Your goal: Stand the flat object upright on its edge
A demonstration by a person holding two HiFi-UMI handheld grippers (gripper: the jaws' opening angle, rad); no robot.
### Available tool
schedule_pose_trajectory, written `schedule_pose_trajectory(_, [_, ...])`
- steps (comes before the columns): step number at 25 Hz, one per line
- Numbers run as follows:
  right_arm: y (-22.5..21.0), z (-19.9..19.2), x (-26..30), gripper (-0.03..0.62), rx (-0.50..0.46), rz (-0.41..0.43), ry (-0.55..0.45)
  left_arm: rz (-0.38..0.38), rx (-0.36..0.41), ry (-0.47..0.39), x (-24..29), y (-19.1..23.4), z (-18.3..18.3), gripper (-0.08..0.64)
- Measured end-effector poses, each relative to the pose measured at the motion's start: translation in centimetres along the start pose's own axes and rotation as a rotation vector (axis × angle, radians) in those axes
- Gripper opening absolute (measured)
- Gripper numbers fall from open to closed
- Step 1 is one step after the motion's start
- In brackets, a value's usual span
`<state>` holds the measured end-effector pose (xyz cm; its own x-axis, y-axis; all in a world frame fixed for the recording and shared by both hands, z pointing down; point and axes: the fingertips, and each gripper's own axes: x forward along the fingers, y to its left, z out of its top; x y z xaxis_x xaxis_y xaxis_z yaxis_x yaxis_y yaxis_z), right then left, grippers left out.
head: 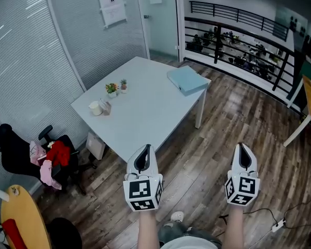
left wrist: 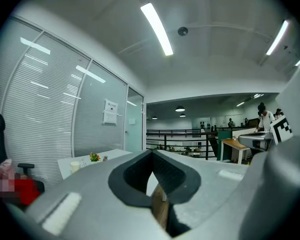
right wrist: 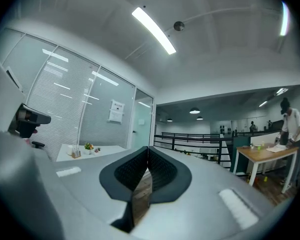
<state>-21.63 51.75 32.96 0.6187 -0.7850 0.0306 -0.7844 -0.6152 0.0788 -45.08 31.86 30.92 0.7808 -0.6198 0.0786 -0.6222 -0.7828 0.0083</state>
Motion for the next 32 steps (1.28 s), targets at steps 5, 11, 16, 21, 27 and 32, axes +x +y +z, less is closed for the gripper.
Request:
schedule_pose_trajectory(5, [0.8, -0.4, 2.6, 0.091, 0.035, -0.004, 0.008, 0.003, -0.005, 0.022, 2.7, 2.1, -0.5, 0.002])
schedule_pose_trajectory(11, [1.8, -1.5, 5.5, 0.273, 0.078, 0.036, 0.037, 0.002, 0.012, 0.046, 6.3, 3.1, -1.1, 0.307])
schedule_pose_trajectory(16, [1.8, -3.2, 7.6, 0.368, 0.067, 0.058, 0.096, 0.004, 0.019, 0.076, 8.9, 3.5, -2.1, 0.355])
schedule_pose_trajectory(21, [0.9, -5.0, 10.5, 0.374, 0.079, 0.056, 0.137, 0.011, 0.010, 0.095, 11.8, 3.8, -3.1, 0.357])
schedule_pose_trajectory(27, [-1.1, -5.6, 17.3, 0.376, 0.090, 0.092, 0.141, 0.046, 0.001, 0.100, 17.2, 3.9, -3.4, 0.357])
schedule_pose_trajectory(32, [-2.6, -5.1, 25.0, 0.376, 0.107, 0.146, 0.138, 0.085, -0.012, 0.099, 23.3, 3.5, -2.7, 0.357])
